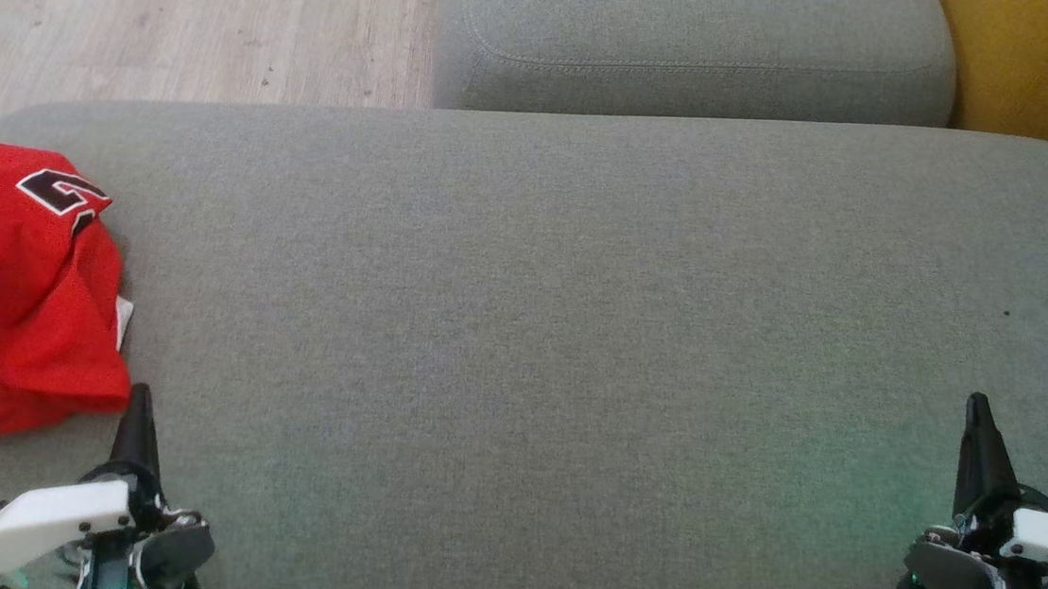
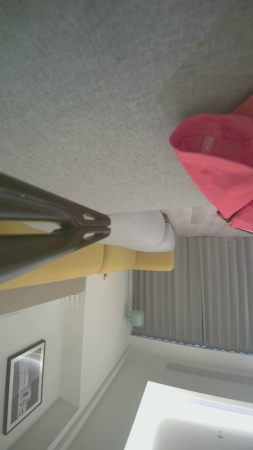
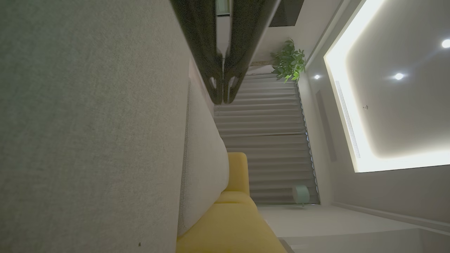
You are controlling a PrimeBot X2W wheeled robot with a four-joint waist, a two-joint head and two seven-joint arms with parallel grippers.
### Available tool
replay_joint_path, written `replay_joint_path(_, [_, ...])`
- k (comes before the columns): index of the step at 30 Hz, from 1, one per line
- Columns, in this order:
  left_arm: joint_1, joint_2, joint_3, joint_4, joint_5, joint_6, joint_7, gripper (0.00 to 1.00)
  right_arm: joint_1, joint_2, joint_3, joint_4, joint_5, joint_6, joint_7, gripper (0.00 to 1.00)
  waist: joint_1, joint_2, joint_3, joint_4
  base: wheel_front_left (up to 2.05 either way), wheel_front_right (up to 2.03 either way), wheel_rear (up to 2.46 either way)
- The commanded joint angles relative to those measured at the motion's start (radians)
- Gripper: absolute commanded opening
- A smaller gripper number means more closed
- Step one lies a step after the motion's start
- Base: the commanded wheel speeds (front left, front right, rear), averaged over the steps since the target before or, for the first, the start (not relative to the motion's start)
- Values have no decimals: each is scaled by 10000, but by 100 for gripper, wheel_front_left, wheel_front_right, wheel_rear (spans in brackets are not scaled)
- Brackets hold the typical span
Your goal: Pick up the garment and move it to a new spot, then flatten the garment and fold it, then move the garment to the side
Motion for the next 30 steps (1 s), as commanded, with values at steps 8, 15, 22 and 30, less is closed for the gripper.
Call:
replay_joint_path(8, [-467,45,324,-364,-41,-63,29,0,-509,-47,209,-368,-30,79,58,0,0,0,0,0,0,0,0])
replay_joint_path(15, [-467,45,324,-364,-41,-63,29,0,-509,-47,209,-368,-30,79,58,0,0,0,0,0,0,0,0])
replay_joint_path(22, [-467,45,324,-364,-41,-63,29,0,-509,-47,209,-368,-30,79,58,0,0,0,0,0,0,0,0])
replay_joint_path(30, [-467,45,324,-364,-41,-63,29,0,-509,-47,209,-368,-30,79,58,0,0,0,0,0,0,0,0])
